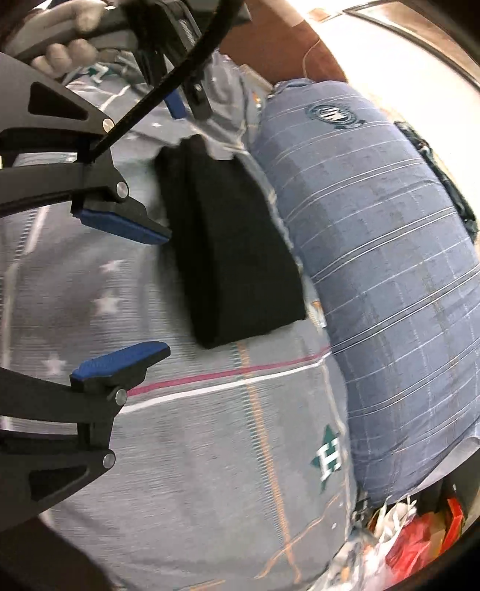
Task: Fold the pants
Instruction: 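Withdraw both open grippers from the folded pants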
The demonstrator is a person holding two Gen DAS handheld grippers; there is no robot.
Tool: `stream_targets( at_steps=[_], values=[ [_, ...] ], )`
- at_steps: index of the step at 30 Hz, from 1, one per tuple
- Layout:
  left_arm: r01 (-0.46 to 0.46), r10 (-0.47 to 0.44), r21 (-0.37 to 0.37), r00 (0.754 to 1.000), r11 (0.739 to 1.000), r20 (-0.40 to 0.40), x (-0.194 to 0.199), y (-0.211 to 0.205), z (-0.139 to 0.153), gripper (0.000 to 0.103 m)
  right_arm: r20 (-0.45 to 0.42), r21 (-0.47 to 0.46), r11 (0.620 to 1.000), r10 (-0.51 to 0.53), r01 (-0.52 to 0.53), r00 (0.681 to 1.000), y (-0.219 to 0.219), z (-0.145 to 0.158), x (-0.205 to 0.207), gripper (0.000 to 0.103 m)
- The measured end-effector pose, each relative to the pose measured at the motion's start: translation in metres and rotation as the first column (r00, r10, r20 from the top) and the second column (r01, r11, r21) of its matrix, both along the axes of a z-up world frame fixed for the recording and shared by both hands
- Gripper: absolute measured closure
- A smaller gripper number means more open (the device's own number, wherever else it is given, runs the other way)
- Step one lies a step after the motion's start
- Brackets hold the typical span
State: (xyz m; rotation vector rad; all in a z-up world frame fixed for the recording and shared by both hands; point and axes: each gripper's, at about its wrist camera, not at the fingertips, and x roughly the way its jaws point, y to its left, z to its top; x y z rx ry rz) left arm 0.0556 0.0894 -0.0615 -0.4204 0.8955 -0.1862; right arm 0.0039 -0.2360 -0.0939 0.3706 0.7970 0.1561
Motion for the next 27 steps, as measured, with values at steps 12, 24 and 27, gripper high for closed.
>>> stream_targets(
  at_steps=[12,24,27],
  values=[
    [-0.002,-0.025,0.237,0.994,0.971,0.109,-0.073,-0.045,0.017,0.035,0.121,-0.055,0.998,-0.004,0.011,0.993,0.017,0.039,-0.045,0.033],
    [0.008,-0.041,0.263,0.992,0.965,0.12,-0.083,-0.061,0.024,0.034,0.111,-0.108,0.994,-0.01,0.022,0.994,0.02,0.04,-0.047,0.032],
    [0.007,-0.041,0.27,0.992,0.963,0.12,-0.084,-0.063,0.024,0.034,0.099,-0.117,0.993,-0.017,0.029,0.995,0.02,0.039,-0.047,0.031]
  ],
)
